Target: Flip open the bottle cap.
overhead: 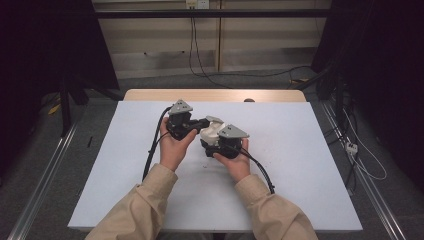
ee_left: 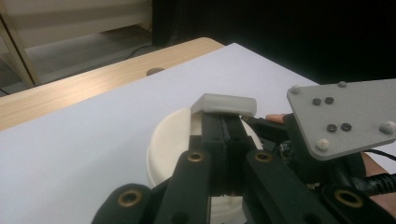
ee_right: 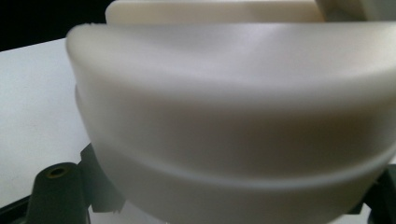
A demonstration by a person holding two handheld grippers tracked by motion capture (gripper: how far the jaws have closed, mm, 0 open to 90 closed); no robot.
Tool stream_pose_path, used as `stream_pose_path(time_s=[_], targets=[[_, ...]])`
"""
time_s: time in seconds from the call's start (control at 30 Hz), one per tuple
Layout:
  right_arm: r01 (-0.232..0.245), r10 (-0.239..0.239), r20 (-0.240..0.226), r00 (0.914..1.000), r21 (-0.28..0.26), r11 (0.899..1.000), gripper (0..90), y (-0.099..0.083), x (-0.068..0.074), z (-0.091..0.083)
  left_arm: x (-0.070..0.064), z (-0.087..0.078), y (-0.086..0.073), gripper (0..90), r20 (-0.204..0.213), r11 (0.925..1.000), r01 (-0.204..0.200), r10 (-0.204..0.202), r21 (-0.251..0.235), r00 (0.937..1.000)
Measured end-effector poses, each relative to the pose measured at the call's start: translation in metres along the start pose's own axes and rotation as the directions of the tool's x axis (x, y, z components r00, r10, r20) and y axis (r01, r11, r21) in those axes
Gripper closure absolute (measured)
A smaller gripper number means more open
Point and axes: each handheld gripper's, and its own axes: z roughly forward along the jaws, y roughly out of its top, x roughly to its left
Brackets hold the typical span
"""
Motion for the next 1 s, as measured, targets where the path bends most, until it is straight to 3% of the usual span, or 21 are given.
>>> stream_pose_path(time_s=[1.0], targets=[[-0.006, 0.006, -0.001, 1.0, 0.002, 1.0, 18.4, 0.0, 0.0, 0.0, -0.003, 0.013, 0.014, 90.0, 0.004, 0.9999, -0.008, 0.008, -0.006, 1.0]])
